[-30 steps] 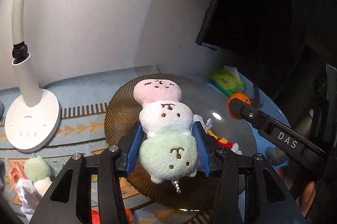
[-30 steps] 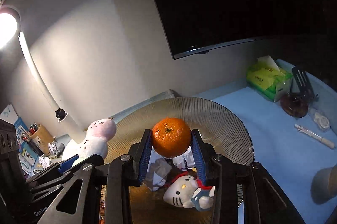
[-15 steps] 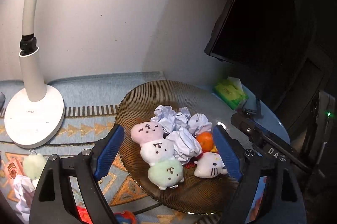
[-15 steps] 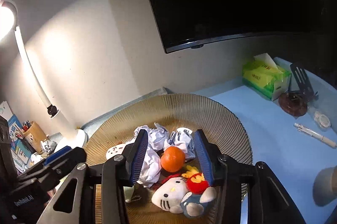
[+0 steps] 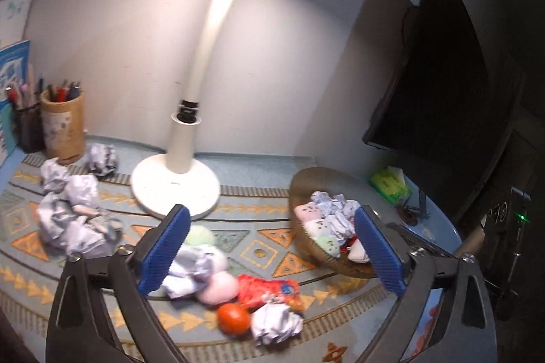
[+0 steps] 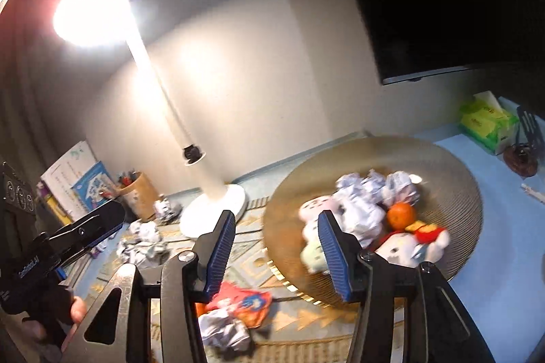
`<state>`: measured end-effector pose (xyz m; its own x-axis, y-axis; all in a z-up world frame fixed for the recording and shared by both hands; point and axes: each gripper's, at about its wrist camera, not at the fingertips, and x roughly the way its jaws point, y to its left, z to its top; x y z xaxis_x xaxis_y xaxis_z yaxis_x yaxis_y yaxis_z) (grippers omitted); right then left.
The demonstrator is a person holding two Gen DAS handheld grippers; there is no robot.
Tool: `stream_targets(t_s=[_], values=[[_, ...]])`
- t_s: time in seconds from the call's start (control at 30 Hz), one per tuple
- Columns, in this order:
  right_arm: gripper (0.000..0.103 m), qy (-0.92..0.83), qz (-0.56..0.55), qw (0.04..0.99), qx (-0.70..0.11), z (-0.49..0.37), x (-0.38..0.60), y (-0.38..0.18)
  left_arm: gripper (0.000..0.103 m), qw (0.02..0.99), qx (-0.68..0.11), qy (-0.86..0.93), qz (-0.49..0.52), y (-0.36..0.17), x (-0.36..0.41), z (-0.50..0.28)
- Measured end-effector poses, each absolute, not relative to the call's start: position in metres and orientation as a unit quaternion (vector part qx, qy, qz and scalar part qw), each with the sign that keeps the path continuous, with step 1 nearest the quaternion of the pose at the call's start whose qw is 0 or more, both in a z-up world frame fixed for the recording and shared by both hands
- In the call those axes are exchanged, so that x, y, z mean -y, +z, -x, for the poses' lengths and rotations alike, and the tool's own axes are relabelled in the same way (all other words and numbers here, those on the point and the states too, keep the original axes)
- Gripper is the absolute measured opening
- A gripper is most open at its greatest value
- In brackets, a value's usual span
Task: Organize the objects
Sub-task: 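Drop the plush into the bowl with the left tool while the right tool drops the orange, then grasp the crumpled printed paper with both tools together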
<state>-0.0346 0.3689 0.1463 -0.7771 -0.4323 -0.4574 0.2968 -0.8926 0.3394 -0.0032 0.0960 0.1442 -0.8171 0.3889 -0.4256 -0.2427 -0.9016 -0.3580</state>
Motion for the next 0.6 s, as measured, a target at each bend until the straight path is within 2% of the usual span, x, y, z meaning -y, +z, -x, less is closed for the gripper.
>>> stream_targets(t_s=[0.07,0.3,0.5,0.6], values=[[0.061,-0.925,-0.283,0.224,0.117,0.025,-0.344,0.141,0.102,0.128,0.15,0.949,0.245,0.139,-0.061,-0.012],[0.062,-0.907,-0.311,0.268,0.092,-0.01,-0.279,0.097,0.102,-0.031,0.156,0.948,0.276,0.088,0.051,-0.039],[0.062,-0.918,-0.32,0.226,0.068,-0.013,-0.272,0.071,0.102,-0.058,0.187,0.928,0.318,0.037,0.088,-0.038],[0.062,-0.919,-0.33,0.208,0.061,-0.009,-0.274,0.061,0.101,-0.039,0.162,0.929,0.331,0.037,0.075,-0.034]])
